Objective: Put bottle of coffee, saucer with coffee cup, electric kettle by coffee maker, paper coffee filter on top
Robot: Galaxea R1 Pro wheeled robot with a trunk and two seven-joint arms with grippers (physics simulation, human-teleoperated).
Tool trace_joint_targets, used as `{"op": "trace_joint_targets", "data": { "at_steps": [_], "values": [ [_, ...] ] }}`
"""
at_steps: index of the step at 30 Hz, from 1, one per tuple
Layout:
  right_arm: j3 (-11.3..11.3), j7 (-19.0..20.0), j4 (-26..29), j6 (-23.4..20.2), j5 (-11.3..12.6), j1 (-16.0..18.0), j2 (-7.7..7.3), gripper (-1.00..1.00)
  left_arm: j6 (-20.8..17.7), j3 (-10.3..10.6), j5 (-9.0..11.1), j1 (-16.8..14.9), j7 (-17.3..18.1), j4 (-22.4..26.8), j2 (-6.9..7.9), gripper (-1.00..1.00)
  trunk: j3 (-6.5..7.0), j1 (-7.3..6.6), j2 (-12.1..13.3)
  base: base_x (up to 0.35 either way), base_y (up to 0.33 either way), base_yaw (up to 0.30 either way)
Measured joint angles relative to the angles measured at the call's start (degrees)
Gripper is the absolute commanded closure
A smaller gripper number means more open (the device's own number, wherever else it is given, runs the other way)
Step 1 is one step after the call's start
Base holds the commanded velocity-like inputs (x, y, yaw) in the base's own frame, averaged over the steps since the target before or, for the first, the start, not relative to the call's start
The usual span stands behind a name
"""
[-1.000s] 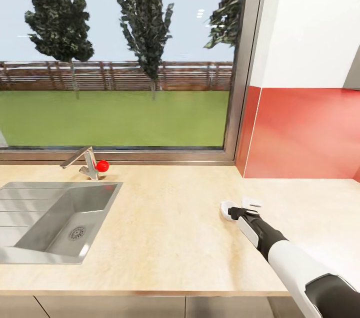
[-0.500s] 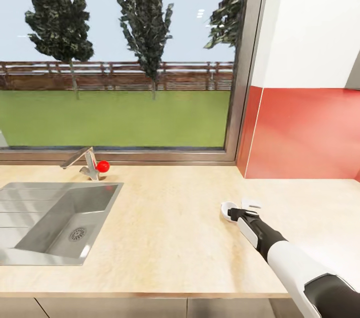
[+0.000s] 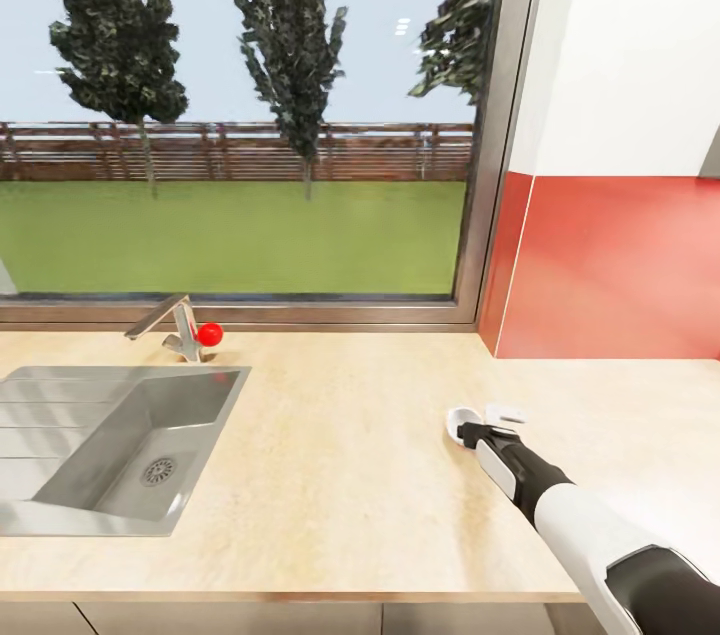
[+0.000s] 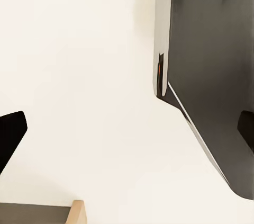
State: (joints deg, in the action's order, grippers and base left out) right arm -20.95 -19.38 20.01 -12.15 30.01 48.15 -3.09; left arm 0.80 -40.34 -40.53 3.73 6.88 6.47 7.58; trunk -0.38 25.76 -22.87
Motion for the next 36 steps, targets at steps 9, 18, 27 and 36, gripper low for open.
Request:
{"op": "trace_joint_targets", "data": {
  "at_steps": [9, 18, 27, 36],
  "values": [
    [0.06, -0.13, -0.02, 0.69, -1.13, 0.07, -0.01, 1.00, 0.00, 0.04, 0.00, 0.00, -0.01, 0.00, 0.00, -1.00, 0.02, -0.01, -0.04, 0.000, 0.000, 0.000],
    [0.08, -0.02, 0.05, 0.88, -0.42, 0.03, -0.01, 1.00, 0.00, 0.01, 0.00, -0.01, -0.01, 0.00, 0.00, -1.00, 0.01, 0.00, -0.02, 0.000, 0.000, 0.000],
    [0.03, 0.00, 0.16, 0.85, -0.19, 0.02, -0.01, 1.00, 0.00, -0.01, 0.00, -0.02, 0.00, 0.00, 0.00, -1.00, 0.00, 0.00, -0.01, 0.000, 0.000, 0.000],
    [-0.02, 0.06, 0.22, 0.83, 0.04, 0.01, 0.07, 1.00, 0.06, -0.04, 0.00, -0.01, 0.01, 0.00, 0.00, -1.00, 0.00, 0.00, 0.00, 0.000, 0.000, 0.000]
  ]
}}
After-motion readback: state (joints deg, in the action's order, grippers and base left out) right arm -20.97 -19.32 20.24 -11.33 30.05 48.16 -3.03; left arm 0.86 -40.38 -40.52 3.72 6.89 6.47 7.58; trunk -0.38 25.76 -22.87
